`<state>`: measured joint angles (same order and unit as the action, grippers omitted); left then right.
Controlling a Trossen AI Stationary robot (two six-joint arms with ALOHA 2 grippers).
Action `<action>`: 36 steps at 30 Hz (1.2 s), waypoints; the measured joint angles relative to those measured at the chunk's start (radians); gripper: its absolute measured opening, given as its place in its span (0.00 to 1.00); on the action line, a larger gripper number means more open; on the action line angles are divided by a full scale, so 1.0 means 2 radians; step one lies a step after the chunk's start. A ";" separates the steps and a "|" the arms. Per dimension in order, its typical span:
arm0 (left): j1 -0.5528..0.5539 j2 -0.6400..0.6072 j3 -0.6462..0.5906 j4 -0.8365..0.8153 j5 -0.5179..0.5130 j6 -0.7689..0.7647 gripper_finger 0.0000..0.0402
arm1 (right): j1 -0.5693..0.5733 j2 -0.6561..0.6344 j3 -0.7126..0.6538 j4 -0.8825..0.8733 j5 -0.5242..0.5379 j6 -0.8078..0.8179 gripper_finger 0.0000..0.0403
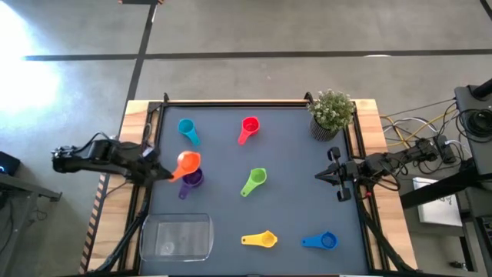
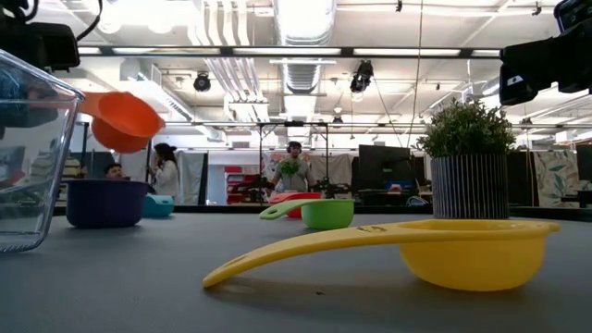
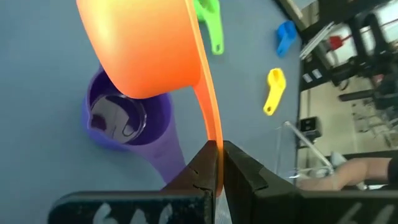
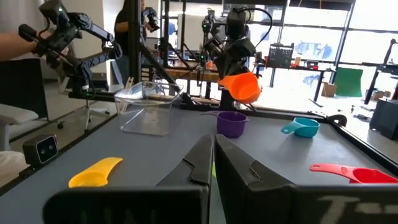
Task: Nest measuring cups in basket
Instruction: Stack the orange measuring cup on top of the violet measuring cup
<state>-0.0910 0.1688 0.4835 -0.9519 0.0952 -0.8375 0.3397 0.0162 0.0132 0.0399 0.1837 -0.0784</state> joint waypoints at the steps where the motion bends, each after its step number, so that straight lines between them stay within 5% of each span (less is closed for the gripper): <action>1: 0.000 0.009 0.000 0.001 0.000 0.000 0.00 | 0.000 0.000 0.000 0.000 0.000 0.000 0.02; 11: 0.000 0.043 -0.013 0.031 0.004 -0.058 0.00 | 0.000 0.000 0.000 0.000 0.000 0.000 0.02; 20: 0.000 0.041 -0.065 0.048 0.075 -0.141 0.00 | 0.000 0.000 0.000 0.000 0.000 0.000 0.02; 36: 0.000 0.004 -0.082 0.062 0.064 -0.145 0.09 | 0.000 0.000 0.000 0.000 0.000 0.000 0.02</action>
<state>-0.0910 0.1769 0.3191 -0.8276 0.2230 -1.1267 0.3397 0.0162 0.0132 0.0399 0.1837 -0.0784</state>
